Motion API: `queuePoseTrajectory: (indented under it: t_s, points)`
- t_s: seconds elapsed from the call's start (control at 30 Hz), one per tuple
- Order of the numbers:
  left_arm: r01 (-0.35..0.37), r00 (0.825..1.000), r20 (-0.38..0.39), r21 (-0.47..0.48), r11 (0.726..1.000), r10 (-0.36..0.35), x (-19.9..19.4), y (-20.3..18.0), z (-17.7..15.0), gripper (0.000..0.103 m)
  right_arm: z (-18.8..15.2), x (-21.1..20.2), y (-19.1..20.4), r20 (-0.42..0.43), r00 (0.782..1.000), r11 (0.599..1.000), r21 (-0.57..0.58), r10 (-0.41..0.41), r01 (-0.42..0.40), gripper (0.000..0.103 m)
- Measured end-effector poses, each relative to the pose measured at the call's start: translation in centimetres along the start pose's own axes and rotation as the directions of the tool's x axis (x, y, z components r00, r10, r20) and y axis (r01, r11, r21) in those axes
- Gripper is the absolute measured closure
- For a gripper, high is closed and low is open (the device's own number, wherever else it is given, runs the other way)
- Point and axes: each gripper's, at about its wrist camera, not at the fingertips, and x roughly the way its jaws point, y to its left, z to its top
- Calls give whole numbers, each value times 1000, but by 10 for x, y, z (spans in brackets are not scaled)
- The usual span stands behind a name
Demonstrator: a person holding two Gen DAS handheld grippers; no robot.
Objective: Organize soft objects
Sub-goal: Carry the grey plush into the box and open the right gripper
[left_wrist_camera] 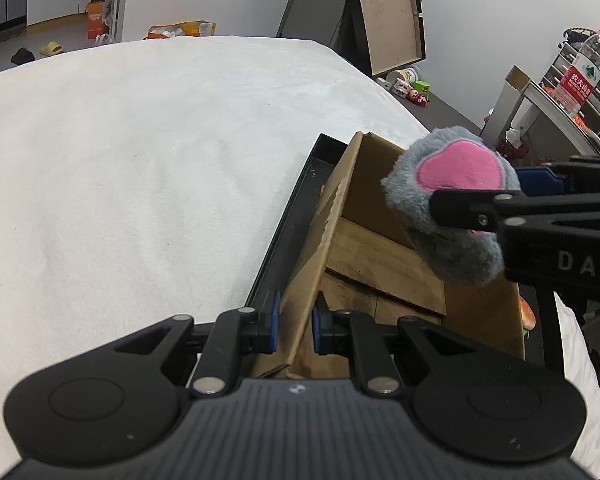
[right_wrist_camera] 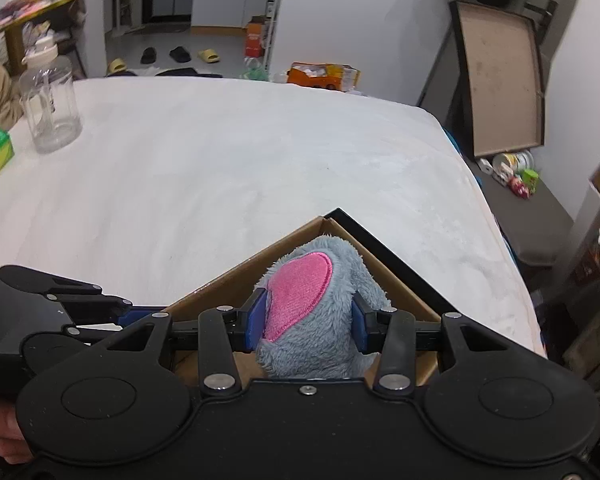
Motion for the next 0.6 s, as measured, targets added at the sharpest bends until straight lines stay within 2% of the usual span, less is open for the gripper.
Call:
queuePoseTrajectory:
  t_s: [0.17,0.23,0.37,0.6]
  points:
    - [4,1000,0,-10,1000,-4,0,3,-1,89,7,7,4,8,1000,999,-54,-3,3,60]
    - [4,1000,1,-10,1000,-4,0,3,-2,89,9,10,6,19,1000,997,-73,-13,15,56]
    - [4,1000,-2,-10,1000,-4,0,3,-2,89,7,17,11,12,999,990,-131,-51,52,55]
    - [-10,1000,-4,1,1000,10,-1,-1,-2,89,-7,7,3,-9,999,994,-92,-52,51,52]
